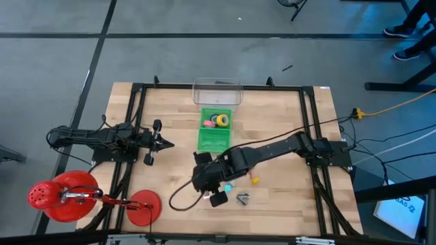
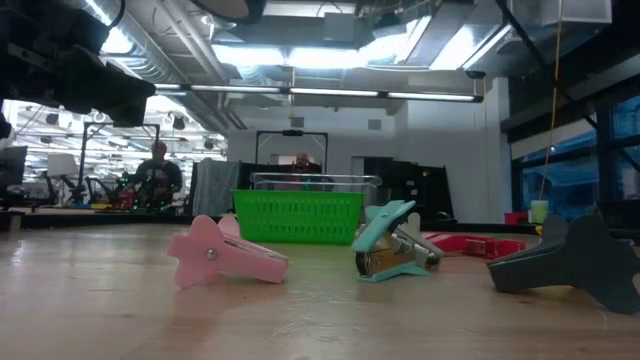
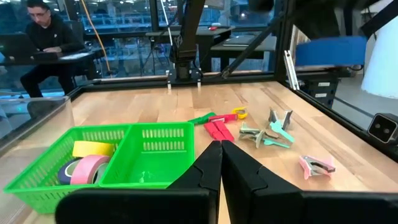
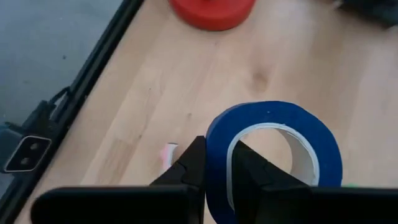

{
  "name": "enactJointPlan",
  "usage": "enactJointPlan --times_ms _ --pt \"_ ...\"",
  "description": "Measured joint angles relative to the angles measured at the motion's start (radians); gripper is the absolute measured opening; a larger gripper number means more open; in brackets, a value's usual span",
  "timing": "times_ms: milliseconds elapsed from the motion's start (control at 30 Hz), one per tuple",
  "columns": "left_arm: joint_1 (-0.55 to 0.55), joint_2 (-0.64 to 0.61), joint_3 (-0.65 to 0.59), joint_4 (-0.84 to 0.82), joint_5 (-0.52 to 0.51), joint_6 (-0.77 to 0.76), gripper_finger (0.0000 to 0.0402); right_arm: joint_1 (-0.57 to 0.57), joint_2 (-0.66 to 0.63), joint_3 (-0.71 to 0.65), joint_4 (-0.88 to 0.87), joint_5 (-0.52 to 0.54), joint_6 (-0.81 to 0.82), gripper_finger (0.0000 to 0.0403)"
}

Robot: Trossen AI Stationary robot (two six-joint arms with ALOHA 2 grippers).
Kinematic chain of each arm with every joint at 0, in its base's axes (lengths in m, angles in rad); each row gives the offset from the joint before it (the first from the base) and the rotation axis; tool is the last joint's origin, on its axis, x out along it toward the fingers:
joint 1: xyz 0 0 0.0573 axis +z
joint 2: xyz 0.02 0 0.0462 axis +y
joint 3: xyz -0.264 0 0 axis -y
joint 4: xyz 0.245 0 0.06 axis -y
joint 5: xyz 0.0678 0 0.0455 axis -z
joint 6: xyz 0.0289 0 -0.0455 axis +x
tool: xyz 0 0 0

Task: Pick and place Stapler, Stapler remover, tape
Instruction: Put the blue tape into the top green bin

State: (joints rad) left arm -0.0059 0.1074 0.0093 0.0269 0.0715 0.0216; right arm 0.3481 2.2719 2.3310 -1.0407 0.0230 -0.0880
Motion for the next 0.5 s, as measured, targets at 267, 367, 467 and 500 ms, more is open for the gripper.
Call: enactJointPlan --times_ms 267,367,467,500 --pt "0.0 0.0 0.0 0.0 0.0 0.0 0.0004 -0.096 0.0 0.018 -0.042 0.003 -0.078 0.0042" --pt "0.0 0.0 0.0 0.0 0.0 0.0 0.0005 -0.149 0.0 0.013 -0.046 0.003 -0.098 0.0042" --pt "0.0 0.0 0.0 0.0 0.0 0.0 0.0007 -0.206 0.0 0.013 -0.049 0.003 -0.112 0.0042" --pt "0.0 0.0 0.0 0.0 0.0 0.0 0.0008 -0.225 0.0 0.013 -0.053 0.003 -0.118 0.0042"
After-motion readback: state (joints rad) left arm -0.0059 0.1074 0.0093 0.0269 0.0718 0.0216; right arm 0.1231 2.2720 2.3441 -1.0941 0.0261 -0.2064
